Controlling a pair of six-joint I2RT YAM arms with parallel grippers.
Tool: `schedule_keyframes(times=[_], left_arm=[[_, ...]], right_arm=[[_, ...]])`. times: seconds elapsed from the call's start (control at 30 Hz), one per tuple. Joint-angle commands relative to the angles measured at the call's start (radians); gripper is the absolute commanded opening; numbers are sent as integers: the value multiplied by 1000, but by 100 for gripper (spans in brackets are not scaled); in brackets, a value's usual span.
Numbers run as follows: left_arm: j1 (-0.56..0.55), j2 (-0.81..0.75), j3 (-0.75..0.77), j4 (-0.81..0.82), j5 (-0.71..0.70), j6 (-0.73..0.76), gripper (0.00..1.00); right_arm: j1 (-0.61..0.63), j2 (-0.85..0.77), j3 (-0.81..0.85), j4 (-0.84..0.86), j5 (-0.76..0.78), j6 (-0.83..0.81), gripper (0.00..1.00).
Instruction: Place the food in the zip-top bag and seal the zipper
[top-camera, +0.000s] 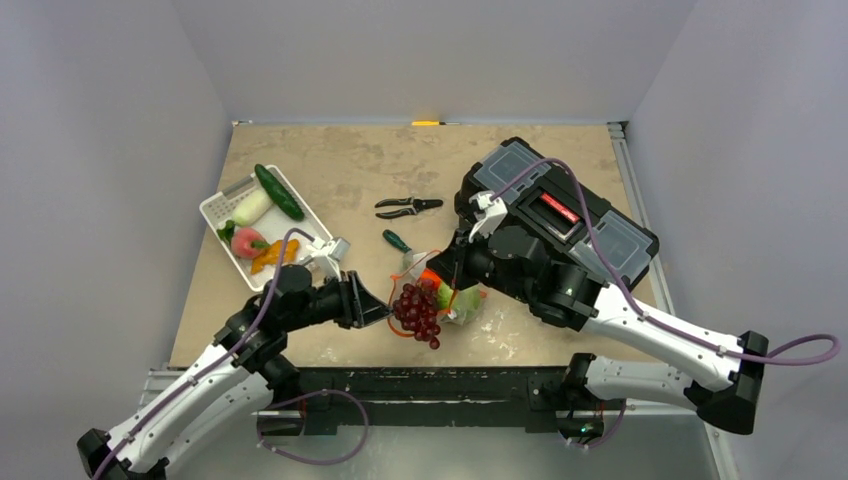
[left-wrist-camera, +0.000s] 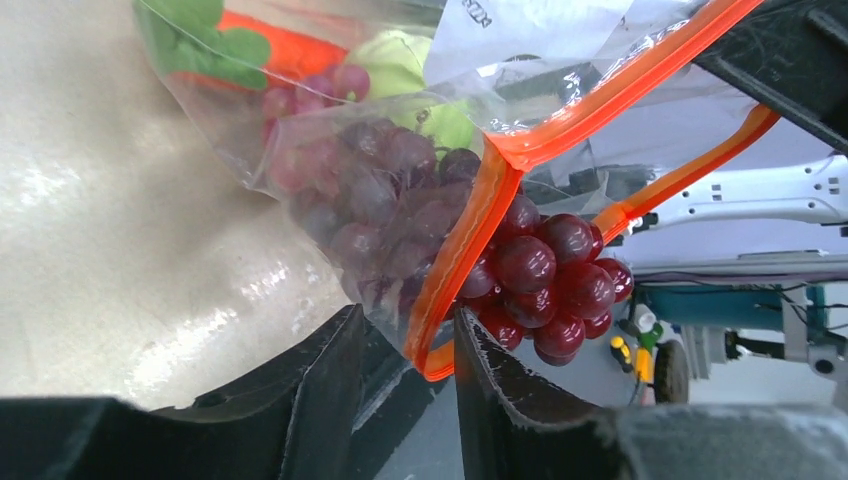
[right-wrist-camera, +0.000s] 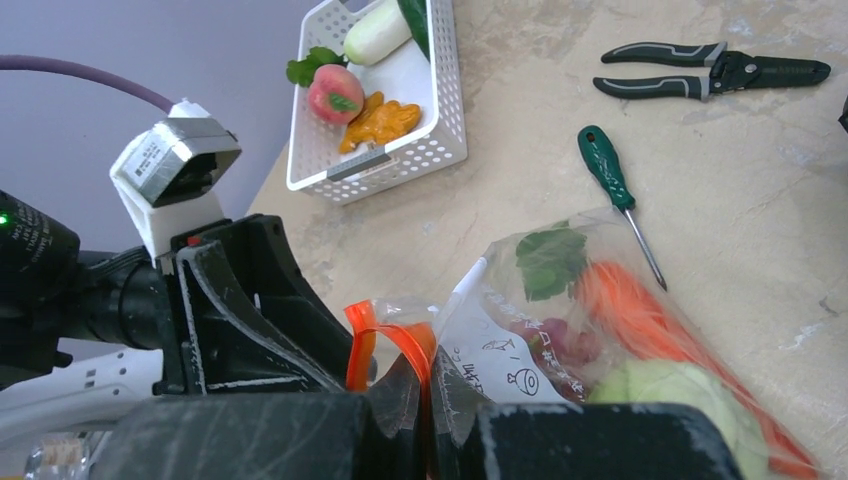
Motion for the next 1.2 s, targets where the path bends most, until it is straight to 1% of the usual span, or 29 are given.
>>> schedule_keyframes(times=[0.0, 0.07, 0.13, 0.23, 0.3, 0.37, 0.5, 0.53, 0.57, 0.6, 0.67, 0.77, 0.83, 0.9, 0.97, 1.03, 1.17], left_arm=[[-65, 28, -9, 85, -15, -48, 38], [-102, 37, -17, 91, -34, -55, 46], [-128, 43, -20, 83, -56, -62, 49], [-159, 52, -31, 89, -84, -77, 49], [-176, 68, -29, 93, -98, -79, 45], [-182, 88, -24, 97, -94, -79, 36], [-184, 112, -6, 104, -77, -64, 22], [-185, 109, 5, 96, -85, -60, 16], [-185, 104, 16, 90, -94, -56, 5], [-185, 97, 27, 88, -105, -52, 0], [-184, 83, 54, 83, -127, -52, 0], [-185, 50, 91, 123, -142, -118, 0], [-185, 24, 93, 190, -153, -185, 0], [-184, -11, 102, 203, -221, -251, 0], [-184, -55, 89, 214, -298, -328, 0], [-185, -93, 66, 219, -362, -402, 0], [-184, -70, 63, 169, -393, -438, 0]], right_arm=[[1, -51, 9, 110, -10, 17, 0], [2, -52, 5, 114, -17, 21, 0], [2, -52, 6, 111, -16, 24, 0], [2, -57, -6, 118, -20, 33, 0], [1, -59, -7, 120, -20, 34, 0], [1, -54, 3, 109, -16, 34, 0], [1, -49, 13, 99, -17, 36, 0], [1, -43, 24, 90, -13, 36, 0], [1, -39, 34, 81, -12, 34, 0], [1, -32, 43, 76, -12, 32, 0], [1, -2, 82, 43, 9, 18, 0], [-15, 116, 257, -179, 159, -6, 0], [-58, 205, 341, -278, 150, -59, 0], [-85, 294, 378, -353, 127, -103, 0], [-96, 337, 361, -380, 95, -124, 0], [-105, 358, 322, -362, 46, -147, 0], [-109, 370, 318, -348, 24, -165, 0]])
